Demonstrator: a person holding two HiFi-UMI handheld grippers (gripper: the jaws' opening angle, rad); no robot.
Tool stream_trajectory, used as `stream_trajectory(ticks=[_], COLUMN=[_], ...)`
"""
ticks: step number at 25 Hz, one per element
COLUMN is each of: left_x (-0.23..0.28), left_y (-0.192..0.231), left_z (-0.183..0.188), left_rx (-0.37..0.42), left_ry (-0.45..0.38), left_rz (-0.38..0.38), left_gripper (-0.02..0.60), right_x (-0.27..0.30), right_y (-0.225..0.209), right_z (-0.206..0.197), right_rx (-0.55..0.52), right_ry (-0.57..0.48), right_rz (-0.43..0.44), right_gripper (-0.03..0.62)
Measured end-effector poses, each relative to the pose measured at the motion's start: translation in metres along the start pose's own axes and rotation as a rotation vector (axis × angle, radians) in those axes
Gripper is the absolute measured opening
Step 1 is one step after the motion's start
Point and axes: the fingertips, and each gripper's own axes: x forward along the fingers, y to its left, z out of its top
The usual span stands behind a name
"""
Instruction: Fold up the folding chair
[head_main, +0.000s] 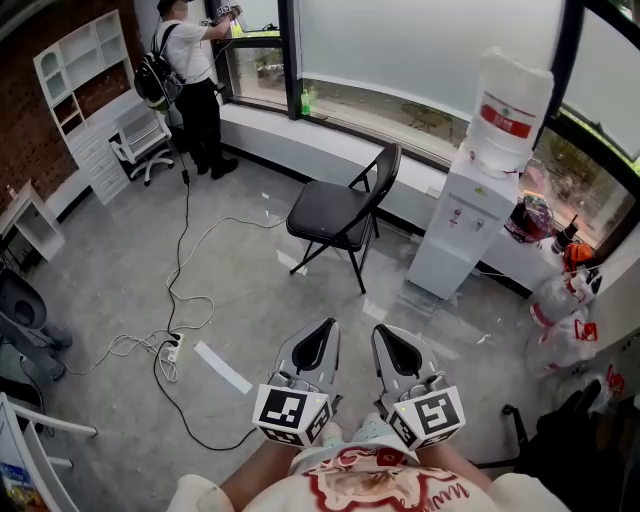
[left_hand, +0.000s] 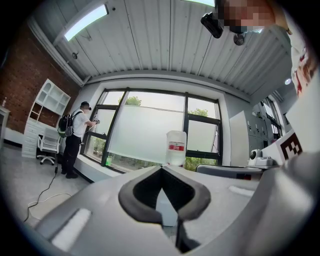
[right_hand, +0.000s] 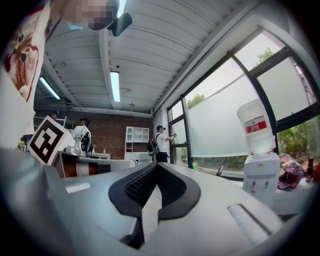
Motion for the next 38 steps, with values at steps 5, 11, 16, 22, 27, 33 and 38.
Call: stream_trajectory(ticks=[5, 11, 16, 22, 27, 33, 38], left_x=[0.006, 0.02, 0.04, 0.088, 0.142, 0.213, 0.266], left_y=[-0.003, 0.006, 0.026, 0.047, 0.069, 0.089, 0.105], left_z=[-0.004, -0.005, 0.001, -0.006, -0.008, 0.005, 0.016], left_rx=[-0.002, 0.018, 0.026, 0.027, 0.028, 0.03, 0.044], left_ry=[0.002, 0.007, -0.003, 0.026, 0.023, 0.01, -0.001], left_rz=[-0.021, -0.01, 0.022, 0.031, 0.025, 0.029, 0.045], left_gripper=[0.0, 0.0, 0.0, 0.0, 0.0, 0.0, 0.0], right_x=[-0.001, 0.016, 0.041, 0.081, 0.127, 0.181, 0.222], right_y=[-0.009, -0.022, -0.037, -0.073, -0.107, -0.158, -0.195], right_z=[-0.001, -0.003, 0.001, -0.006, -0.009, 0.003, 0.007], right_rx=[0.013, 0.035, 0.039, 0.056, 0.057, 0.056, 0.054], right_ry=[-0.001, -0.018, -0.033, -0.016, -0.005, -0.005, -0.006], right_rz=[-0.025, -0.012, -0.002, 0.001, 0.015, 0.033, 0.064], right_gripper=[0.026, 0.026, 0.026, 0.026, 0.026, 0.026, 0.026])
